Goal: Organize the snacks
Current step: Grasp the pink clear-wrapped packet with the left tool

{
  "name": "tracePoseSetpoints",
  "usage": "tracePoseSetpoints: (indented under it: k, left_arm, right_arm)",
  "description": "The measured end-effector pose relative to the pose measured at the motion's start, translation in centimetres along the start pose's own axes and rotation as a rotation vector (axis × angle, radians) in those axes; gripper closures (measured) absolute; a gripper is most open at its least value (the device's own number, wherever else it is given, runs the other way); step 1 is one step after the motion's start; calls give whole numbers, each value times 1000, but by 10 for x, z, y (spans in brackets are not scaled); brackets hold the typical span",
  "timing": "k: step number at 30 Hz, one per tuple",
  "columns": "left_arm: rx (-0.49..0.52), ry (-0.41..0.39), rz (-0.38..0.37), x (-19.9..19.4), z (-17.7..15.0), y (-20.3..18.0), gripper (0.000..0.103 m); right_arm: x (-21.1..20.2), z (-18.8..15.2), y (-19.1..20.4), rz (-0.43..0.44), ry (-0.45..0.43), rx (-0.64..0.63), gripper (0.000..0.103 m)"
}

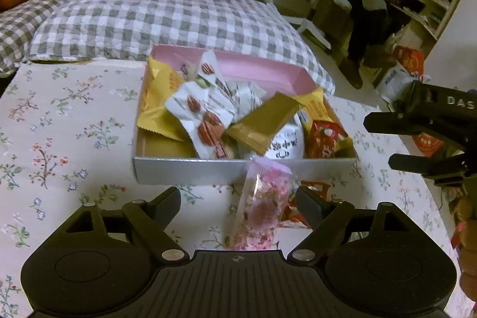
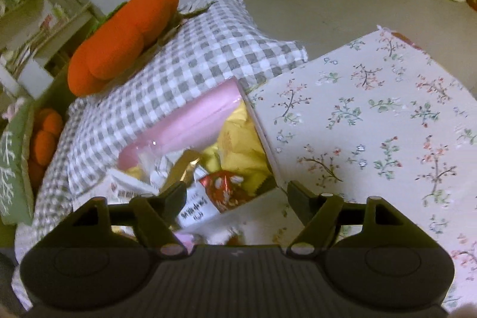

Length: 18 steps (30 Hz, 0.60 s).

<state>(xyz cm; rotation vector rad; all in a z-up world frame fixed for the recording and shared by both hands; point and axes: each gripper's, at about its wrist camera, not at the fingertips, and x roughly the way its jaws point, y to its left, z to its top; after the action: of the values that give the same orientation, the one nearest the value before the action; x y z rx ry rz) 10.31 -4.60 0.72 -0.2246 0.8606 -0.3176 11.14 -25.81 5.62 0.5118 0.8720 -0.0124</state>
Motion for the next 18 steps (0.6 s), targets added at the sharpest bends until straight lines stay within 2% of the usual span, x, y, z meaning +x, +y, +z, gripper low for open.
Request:
tracePoseSetpoints:
  k: [6, 10, 18]
  left_arm:
    - [-6, 33, 2, 6, -3, 2, 17]
    - [-1, 50, -6, 11, -6, 0, 17]
    - [81, 106, 5, 35, -22, -16, 17]
  right_arm:
    - [-1, -4, 1, -4, 37, -25, 23]
    - [4, -6, 2, -46, 52, -59, 21]
    - [10, -13, 0, -81, 112, -102, 15]
